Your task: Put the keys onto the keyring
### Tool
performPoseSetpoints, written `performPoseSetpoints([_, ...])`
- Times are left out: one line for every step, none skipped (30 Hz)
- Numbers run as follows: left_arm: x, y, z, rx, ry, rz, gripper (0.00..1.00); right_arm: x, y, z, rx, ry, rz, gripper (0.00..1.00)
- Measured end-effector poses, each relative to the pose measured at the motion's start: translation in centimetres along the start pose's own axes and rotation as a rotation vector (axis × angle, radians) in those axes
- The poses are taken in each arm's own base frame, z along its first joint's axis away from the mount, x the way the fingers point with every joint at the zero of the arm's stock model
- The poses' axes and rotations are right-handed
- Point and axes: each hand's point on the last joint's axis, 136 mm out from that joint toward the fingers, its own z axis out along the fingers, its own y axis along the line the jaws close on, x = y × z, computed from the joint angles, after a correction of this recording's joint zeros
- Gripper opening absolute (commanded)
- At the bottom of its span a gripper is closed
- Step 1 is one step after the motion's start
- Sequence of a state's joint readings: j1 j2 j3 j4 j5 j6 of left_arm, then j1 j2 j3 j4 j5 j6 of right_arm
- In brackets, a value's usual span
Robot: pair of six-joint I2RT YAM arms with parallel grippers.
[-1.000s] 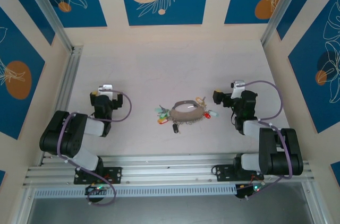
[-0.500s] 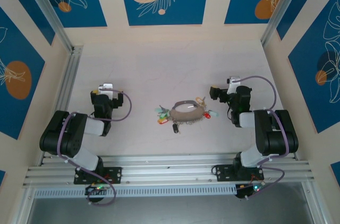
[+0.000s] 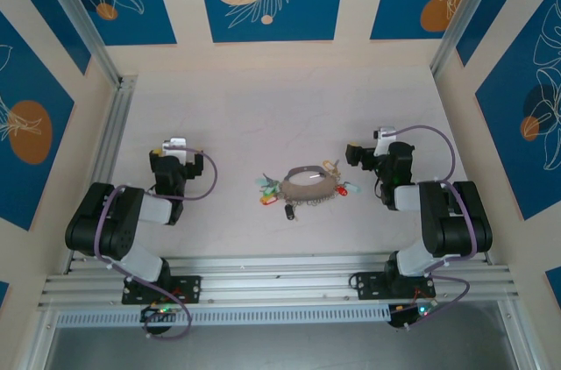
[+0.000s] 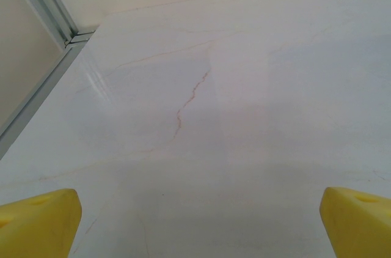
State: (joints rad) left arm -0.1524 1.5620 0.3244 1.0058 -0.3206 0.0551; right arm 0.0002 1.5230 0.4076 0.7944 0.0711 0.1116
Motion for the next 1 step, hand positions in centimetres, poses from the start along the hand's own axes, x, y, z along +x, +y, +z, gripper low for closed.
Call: performPoseSetpoints([0.00,0.00,0.00,0.000,0.000,0.000,1.00,0.00,-0.01,0.00,0.000,0.000,0.000,0.99])
